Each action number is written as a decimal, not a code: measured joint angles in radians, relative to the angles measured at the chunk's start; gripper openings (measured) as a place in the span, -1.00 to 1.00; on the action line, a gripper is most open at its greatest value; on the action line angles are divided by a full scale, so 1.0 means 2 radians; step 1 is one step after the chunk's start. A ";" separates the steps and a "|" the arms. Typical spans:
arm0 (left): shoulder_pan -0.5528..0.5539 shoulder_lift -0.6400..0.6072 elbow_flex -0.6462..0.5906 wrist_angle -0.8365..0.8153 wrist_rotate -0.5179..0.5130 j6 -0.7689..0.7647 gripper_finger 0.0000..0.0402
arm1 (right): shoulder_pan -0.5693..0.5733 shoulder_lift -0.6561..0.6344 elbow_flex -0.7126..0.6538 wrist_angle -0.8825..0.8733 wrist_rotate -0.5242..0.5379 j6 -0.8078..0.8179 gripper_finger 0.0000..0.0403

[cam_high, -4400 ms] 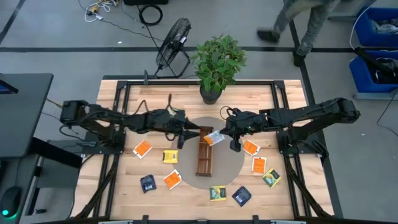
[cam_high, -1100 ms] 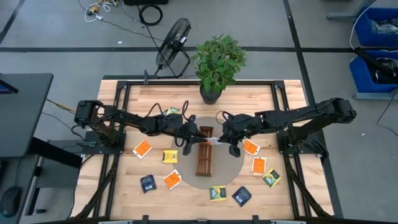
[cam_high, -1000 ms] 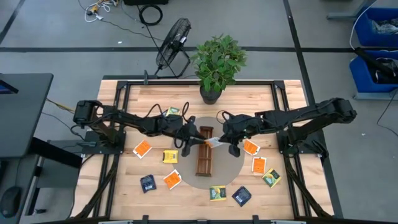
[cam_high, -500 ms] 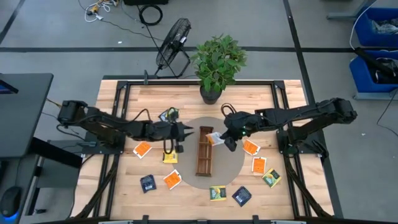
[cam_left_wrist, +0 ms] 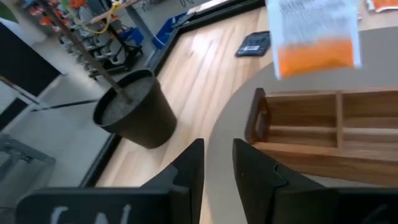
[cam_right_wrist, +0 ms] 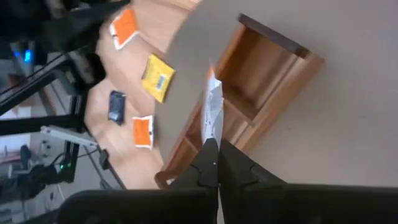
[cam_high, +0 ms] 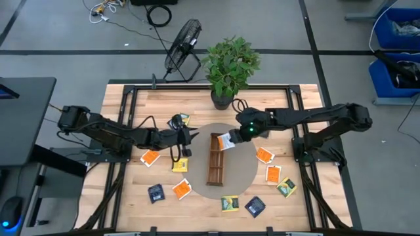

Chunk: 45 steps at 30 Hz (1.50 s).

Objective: Pick & Place Tea
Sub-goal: Put the orange tea bag into the top compartment of the top section wooden organizer

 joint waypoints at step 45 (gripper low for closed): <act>0.000 0.000 0.001 -0.022 -0.062 0.025 -0.57 | -0.037 0.094 0.000 0.032 -0.016 0.064 -0.97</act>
